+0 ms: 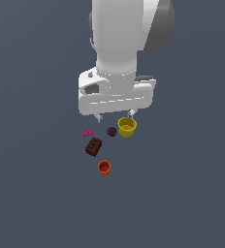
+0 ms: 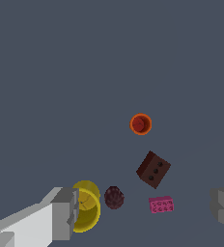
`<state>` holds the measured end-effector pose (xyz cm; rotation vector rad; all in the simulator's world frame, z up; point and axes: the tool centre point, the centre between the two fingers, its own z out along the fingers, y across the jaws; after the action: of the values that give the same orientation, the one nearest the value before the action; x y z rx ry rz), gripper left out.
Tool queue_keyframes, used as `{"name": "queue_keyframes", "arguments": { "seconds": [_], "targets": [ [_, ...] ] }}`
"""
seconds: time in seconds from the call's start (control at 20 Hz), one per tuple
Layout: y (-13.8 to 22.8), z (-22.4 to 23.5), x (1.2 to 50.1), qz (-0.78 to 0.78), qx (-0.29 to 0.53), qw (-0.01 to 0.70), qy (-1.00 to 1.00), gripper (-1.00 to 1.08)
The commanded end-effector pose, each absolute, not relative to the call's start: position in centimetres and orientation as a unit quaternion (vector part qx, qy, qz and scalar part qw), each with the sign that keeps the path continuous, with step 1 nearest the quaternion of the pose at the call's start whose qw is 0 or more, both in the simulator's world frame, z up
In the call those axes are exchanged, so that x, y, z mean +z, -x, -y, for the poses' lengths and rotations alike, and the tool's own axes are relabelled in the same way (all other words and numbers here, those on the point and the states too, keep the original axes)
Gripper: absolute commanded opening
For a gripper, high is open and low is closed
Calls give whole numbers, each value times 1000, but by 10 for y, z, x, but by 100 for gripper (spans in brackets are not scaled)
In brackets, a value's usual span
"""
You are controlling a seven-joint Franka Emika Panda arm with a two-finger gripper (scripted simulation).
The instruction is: Pick up a designated object from a clutter of objects.
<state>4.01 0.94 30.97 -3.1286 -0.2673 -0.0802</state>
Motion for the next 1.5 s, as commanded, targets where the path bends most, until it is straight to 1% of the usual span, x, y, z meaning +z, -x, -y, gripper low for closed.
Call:
{"name": "queue_keyframes", "arguments": {
  "seconds": [0.0, 0.45, 0.85, 1.15, 1.45],
  "targets": [
    [-50, -5, 291, 106, -23, -1, 994, 100],
    [-86, 14, 202, 200, -11, -4, 980, 100],
    [-102, 28, 130, 268, -4, -2, 963, 100],
    [-106, 34, 99, 297, -1, -1, 955, 100],
    [-107, 36, 88, 306, 0, 0, 952, 100]
  ]
}}
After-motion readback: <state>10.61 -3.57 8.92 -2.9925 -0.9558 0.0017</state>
